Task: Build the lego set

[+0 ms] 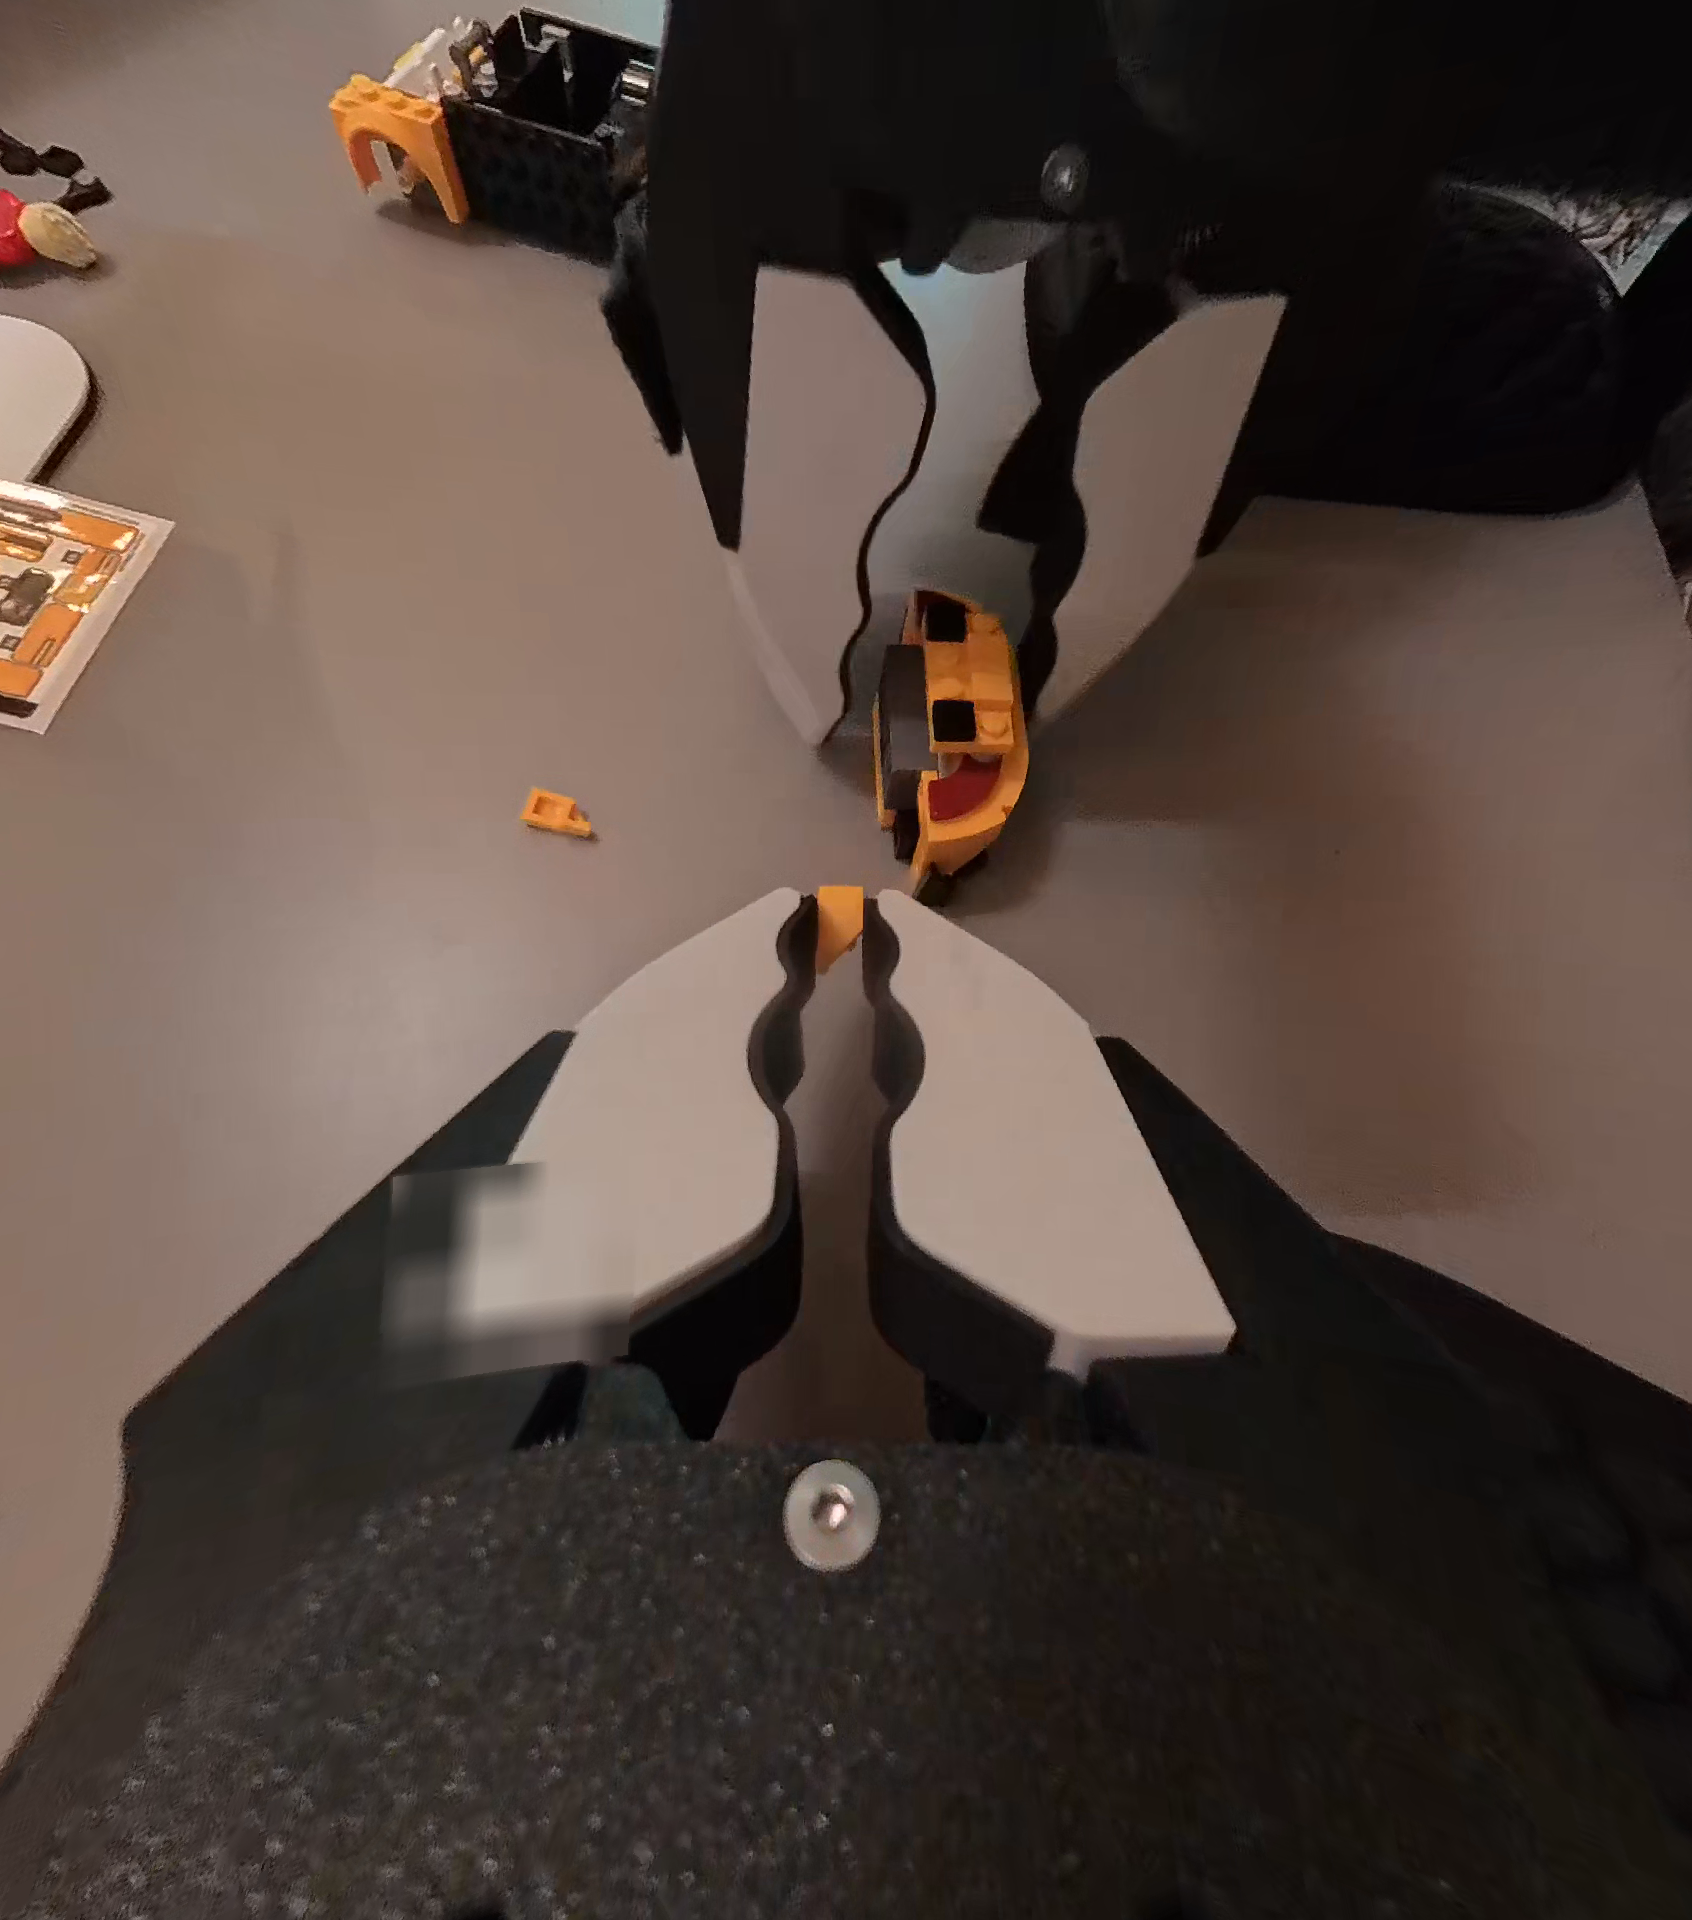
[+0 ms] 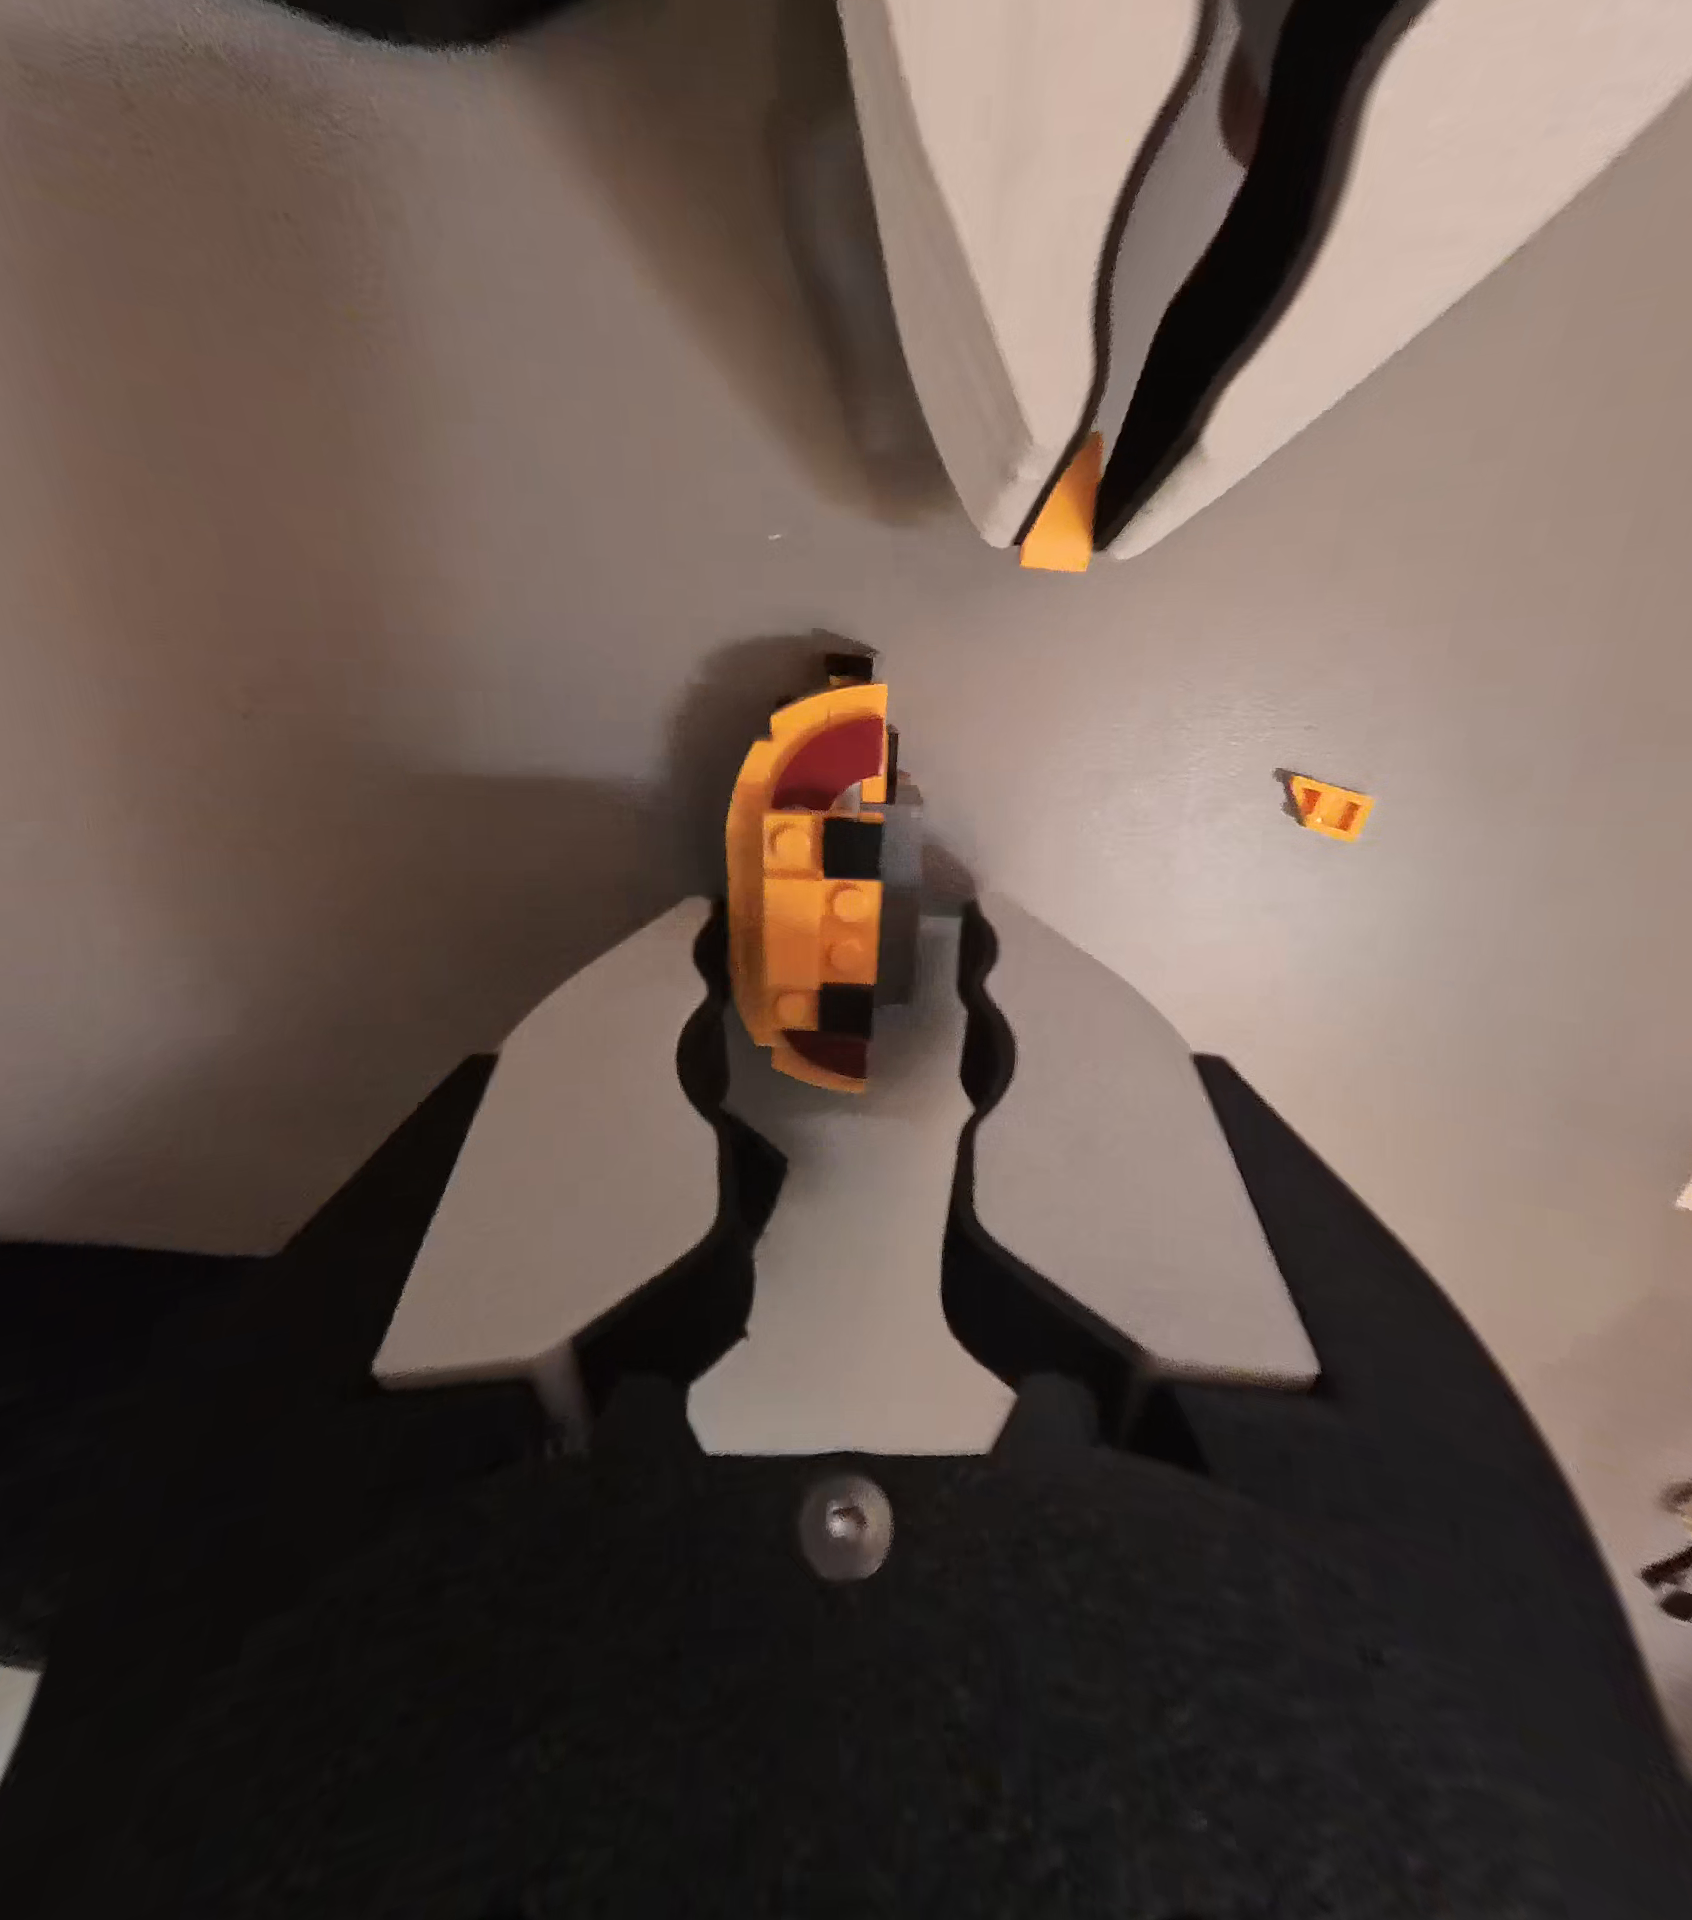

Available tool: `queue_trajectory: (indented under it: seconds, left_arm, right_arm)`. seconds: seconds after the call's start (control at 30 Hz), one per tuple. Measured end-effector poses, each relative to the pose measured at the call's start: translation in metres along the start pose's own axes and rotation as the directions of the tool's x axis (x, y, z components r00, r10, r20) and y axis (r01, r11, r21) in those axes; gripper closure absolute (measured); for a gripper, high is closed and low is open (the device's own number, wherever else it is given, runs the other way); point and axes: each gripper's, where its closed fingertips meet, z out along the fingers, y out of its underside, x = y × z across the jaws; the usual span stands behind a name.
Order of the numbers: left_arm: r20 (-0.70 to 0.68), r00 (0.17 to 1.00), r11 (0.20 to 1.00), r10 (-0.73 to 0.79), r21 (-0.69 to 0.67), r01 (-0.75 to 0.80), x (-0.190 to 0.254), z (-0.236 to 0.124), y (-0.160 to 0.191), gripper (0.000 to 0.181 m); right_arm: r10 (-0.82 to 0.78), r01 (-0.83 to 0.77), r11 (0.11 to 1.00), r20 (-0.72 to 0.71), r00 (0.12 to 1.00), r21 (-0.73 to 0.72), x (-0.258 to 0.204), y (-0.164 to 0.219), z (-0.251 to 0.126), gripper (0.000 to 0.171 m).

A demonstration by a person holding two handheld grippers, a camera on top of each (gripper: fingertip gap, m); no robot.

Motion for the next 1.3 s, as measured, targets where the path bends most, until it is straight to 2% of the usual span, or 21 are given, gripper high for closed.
queue_trajectory:
  seconds: [0.03, 0.17, 0.23, 0.3, 0.37, 0.43, 0.57, 0.73, 1.3]
  left_arm:
    - [0.002, 1.0, 1.0, -0.001, 0.0, 0.001, 0.0, 0.0, 0.0, 0.174]
    - [-0.002, 1.0, 1.0, -0.004, 0.014, 0.004, 0.0, -0.001, -0.001, 0.174]
    - [-0.011, 1.0, 0.999, -0.004, 0.038, 0.004, 0.003, -0.004, -0.007, 0.174]
    - [-0.032, 0.999, 0.997, -0.009, 0.079, 0.011, 0.009, -0.008, -0.019, 0.174]
    - [-0.047, 0.999, 0.995, -0.012, 0.098, 0.017, 0.014, -0.011, -0.029, 0.174]
    - [-0.033, 0.999, 0.998, 0.005, 0.066, -0.003, 0.016, -0.013, -0.035, 0.174]
    - [-0.019, 0.996, 0.99, 0.092, -0.108, -0.094, 0.023, -0.01, -0.029, 0.174]
    - [-0.029, 0.991, 0.963, 0.134, -0.232, -0.137, 0.027, -0.01, -0.027, 0.174]
    - [-0.052, 0.98, 0.854, 0.19, -0.485, -0.191, 0.029, -0.016, -0.029, 0.174]
  right_arm:
    - [-0.012, 0.012, 1.0, 0.01, 1.0, 0.001, -0.001, 0.0, 0.001, 0.136]
    - [0.002, -0.001, 0.995, -0.008, 1.0, 0.099, 0.001, 0.0, 0.0, 0.138]
    - [0.05, -0.038, 0.973, -0.045, 0.998, 0.227, 0.005, -0.002, -0.004, 0.138]
    - [0.15, -0.125, 0.914, -0.036, 0.988, 0.387, 0.008, -0.009, -0.009, 0.138]
    - [0.199, -0.16, 0.869, -0.034, 0.979, 0.468, 0.006, -0.016, -0.008, 0.138]
    - [0.211, -0.159, 0.855, -0.052, 0.976, 0.494, 0.005, -0.023, -0.005, 0.138]
    - [0.211, -0.166, 0.845, -0.032, 0.977, 0.508, 0.002, -0.038, -0.004, 0.138]
    - [0.211, -0.18, 0.813, 0.008, 0.977, 0.554, -0.001, -0.052, -0.01, 0.138]
    - [0.23, -0.191, 0.733, 0.026, 0.973, 0.652, -0.001, -0.058, -0.018, 0.138]
